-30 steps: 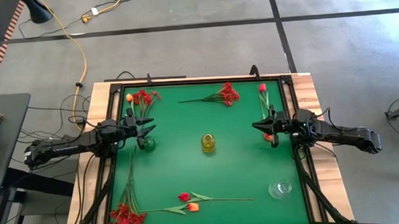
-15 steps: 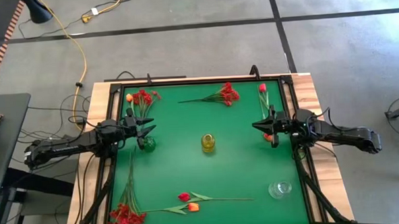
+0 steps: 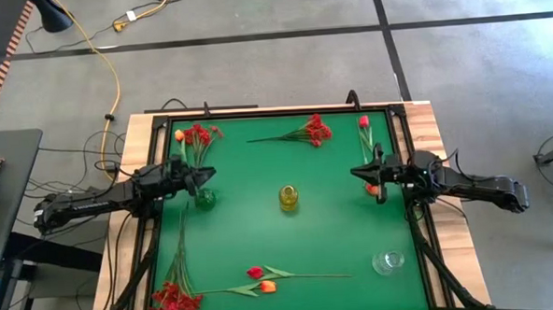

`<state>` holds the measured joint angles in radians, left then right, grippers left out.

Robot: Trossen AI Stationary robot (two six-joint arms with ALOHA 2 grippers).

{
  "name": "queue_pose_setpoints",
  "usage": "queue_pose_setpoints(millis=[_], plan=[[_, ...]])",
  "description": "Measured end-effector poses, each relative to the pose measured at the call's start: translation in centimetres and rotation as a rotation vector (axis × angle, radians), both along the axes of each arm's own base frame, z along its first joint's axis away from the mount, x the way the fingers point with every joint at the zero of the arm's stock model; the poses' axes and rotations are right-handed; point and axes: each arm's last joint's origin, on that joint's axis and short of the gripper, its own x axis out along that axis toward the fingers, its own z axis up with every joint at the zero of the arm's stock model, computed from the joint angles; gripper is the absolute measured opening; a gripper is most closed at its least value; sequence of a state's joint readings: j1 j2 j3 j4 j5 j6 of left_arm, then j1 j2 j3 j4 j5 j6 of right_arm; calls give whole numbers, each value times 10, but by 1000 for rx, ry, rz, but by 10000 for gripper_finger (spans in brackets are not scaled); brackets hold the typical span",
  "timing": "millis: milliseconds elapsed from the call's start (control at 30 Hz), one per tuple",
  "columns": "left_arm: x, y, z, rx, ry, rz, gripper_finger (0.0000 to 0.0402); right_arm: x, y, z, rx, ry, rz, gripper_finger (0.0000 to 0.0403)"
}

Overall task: Sort flowers into vase by color
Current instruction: Put the top right red flowers into the yellow vase

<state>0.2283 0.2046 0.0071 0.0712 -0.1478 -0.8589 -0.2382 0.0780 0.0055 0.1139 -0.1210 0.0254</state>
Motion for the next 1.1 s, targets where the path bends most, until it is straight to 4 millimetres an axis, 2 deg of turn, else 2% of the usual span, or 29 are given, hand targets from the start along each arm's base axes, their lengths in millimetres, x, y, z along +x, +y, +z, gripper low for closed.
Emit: queue_pose_setpoints(millis=[233,367,467,567,733,933,1100], plan=[[-1,2,1,-82,-47,76,137,0,-2,0,109,-17,-55,54],[-2,4,1,-80,-51,146,137,-2,-5,5,218,-57,-157,54],[-2,5,4,-5,-49,175,137,-4,-6,13,238,-104,-222,54],[-1,4,10,149,31,116,137,-4,-8,17,283,-130,-281,54],[4,6,38,310,96,115,137,1,-10,22,313,-145,-307,54],[23,25,65,448,288,192,137,11,-13,33,314,-104,-322,54],[55,56,79,493,441,108,137,24,-17,46,228,-20,-334,54]])
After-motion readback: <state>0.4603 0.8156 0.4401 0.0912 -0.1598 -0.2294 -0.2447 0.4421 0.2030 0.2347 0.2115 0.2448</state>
